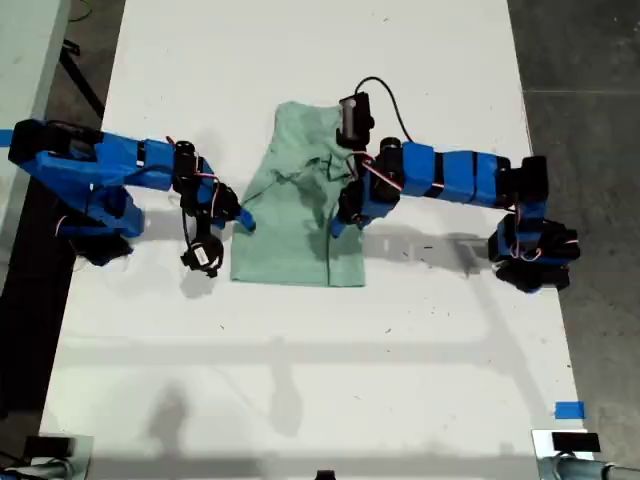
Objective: Fold t-shirt
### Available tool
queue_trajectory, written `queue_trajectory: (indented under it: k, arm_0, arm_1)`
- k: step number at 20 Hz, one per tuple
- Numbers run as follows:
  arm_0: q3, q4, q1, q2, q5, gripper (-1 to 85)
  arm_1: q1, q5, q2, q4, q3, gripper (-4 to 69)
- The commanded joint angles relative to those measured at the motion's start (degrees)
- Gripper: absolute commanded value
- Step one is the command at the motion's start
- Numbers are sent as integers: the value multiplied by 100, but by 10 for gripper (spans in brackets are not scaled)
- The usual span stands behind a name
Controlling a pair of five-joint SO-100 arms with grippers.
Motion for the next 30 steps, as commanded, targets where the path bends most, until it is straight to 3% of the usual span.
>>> queue_trajectory:
  k: [1,3,4,5,6,14,20,30]
  arm_0:
    - [-97,-325,-88,-387,-114,276]
    - [-220,-352,-114,-624,-114,213]
    - [-229,-360,-123,-642,-149,142]
    - [-281,-360,-123,-694,-167,10]
    - [-360,-352,-79,-782,-167,0]
    - [-545,-264,132,-668,-308,0]
    - [-1556,1652,-431,571,-35,0]
    - [-5678,2531,606,-2487,-97,0]
  arm_1:
    - [-9,9,483,-44,-9,210]
    - [-18,18,483,-44,18,208]
    - [-26,35,483,-53,35,206]
    - [-26,35,483,-53,44,204]
    - [-35,44,483,-62,53,202]
    - [-70,114,483,-97,158,197]
    - [-70,123,492,-97,185,195]
    - [-97,185,606,-18,237,194]
